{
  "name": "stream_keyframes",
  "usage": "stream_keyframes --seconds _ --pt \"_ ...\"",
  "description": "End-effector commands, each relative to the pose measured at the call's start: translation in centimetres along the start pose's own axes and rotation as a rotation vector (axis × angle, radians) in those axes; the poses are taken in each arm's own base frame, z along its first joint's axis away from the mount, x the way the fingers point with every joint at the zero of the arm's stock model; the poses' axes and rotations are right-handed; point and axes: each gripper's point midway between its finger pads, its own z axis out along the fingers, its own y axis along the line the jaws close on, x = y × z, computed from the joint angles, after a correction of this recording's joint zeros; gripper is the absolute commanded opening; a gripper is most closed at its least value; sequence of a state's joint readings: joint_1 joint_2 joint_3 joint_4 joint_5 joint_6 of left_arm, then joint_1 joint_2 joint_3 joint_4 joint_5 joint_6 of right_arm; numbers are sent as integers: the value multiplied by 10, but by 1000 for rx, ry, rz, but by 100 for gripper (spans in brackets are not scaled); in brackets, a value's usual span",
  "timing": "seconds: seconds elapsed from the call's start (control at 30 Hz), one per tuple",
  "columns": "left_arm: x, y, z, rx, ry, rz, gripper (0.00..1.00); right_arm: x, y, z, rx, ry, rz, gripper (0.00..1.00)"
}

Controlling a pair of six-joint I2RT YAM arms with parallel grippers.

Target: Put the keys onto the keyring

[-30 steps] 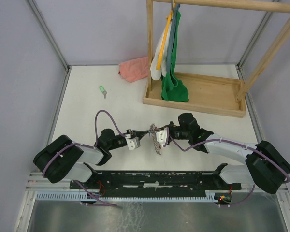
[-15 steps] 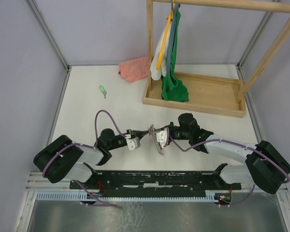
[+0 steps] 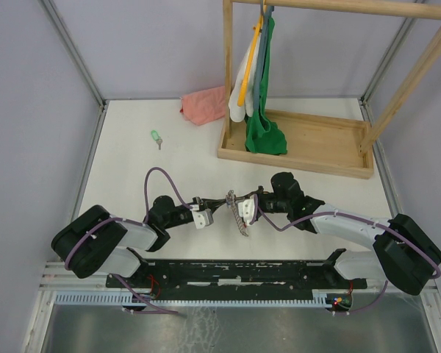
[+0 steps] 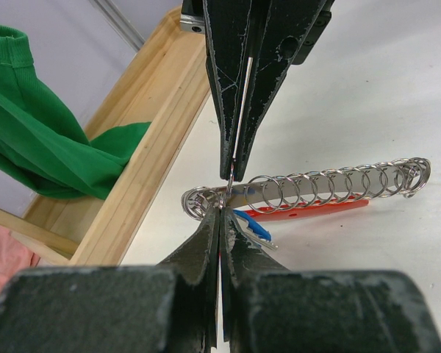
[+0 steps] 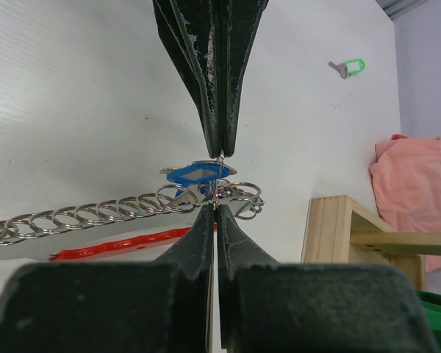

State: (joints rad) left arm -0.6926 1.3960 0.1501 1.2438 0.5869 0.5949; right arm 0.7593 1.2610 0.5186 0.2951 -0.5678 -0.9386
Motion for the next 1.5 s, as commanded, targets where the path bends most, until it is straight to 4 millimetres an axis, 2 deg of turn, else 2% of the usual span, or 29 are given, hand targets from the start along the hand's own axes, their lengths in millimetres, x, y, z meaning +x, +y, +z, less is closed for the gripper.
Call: stream_keyframes --seconds 0.0,0.97,1.47 --pt "-16 6 6 3 -64 39 3 -18 -15 -1 44 -59 -40 1" --pt "-17 3 8 24 -71 36 3 -14 -16 1 52 -49 -38 1" --pt "-20 -6 10 90 -79 18 3 -24 -15 0 41 -90 -46 1"
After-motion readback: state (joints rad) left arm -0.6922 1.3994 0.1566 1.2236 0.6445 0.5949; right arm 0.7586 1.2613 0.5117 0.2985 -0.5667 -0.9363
